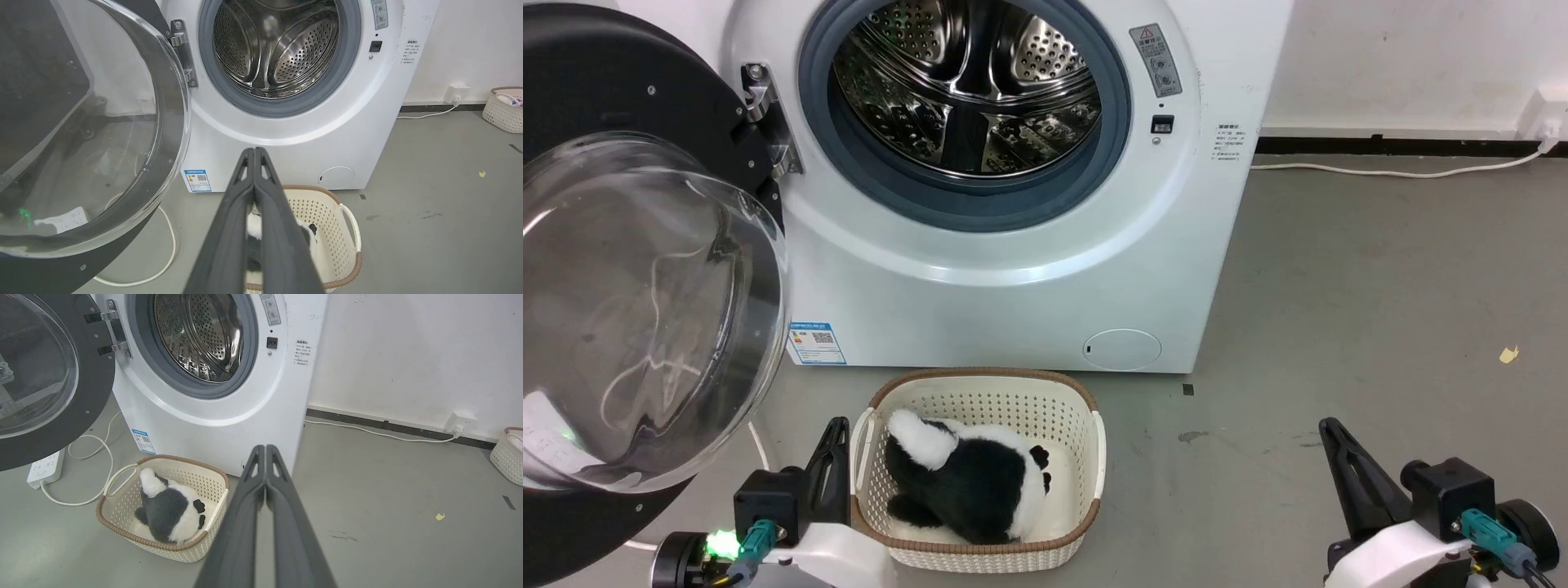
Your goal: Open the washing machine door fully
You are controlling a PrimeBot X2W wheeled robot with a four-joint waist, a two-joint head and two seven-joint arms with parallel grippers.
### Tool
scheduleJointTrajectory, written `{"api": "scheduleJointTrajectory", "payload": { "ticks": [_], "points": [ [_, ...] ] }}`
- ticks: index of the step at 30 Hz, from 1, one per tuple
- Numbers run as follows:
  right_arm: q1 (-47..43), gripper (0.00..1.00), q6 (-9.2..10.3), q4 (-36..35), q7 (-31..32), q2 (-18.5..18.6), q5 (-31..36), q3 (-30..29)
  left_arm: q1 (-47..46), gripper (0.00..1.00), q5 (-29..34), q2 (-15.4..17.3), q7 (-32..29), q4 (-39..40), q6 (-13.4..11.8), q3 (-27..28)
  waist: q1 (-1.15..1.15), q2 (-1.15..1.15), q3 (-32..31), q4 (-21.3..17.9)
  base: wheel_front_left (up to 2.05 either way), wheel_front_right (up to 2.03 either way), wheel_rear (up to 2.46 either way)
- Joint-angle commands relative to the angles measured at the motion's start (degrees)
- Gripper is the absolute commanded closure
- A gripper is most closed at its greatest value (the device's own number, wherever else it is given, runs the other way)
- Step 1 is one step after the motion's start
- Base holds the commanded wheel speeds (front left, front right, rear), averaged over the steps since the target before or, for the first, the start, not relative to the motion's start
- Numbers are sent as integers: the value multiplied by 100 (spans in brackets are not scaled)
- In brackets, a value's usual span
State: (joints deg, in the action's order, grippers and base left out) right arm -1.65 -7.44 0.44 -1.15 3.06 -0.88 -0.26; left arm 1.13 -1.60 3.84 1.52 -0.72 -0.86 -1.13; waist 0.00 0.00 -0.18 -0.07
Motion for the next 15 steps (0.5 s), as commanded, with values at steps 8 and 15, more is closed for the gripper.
{"api": "scheduleJointTrajectory", "payload": {
  "ticks": [8, 15],
  "points": [
    [165, 100, -5, -44, 115, -18, 88, 26, -113, 100, 160, -96, -152, 72, 86, 113, 0, 0, 18, 7, 0, 0, 0],
    [165, 100, -5, -44, 115, -18, 88, 26, -113, 100, 160, -96, -152, 72, 86, 113, 0, 0, 18, 7, 0, 0, 0]
  ]
}}
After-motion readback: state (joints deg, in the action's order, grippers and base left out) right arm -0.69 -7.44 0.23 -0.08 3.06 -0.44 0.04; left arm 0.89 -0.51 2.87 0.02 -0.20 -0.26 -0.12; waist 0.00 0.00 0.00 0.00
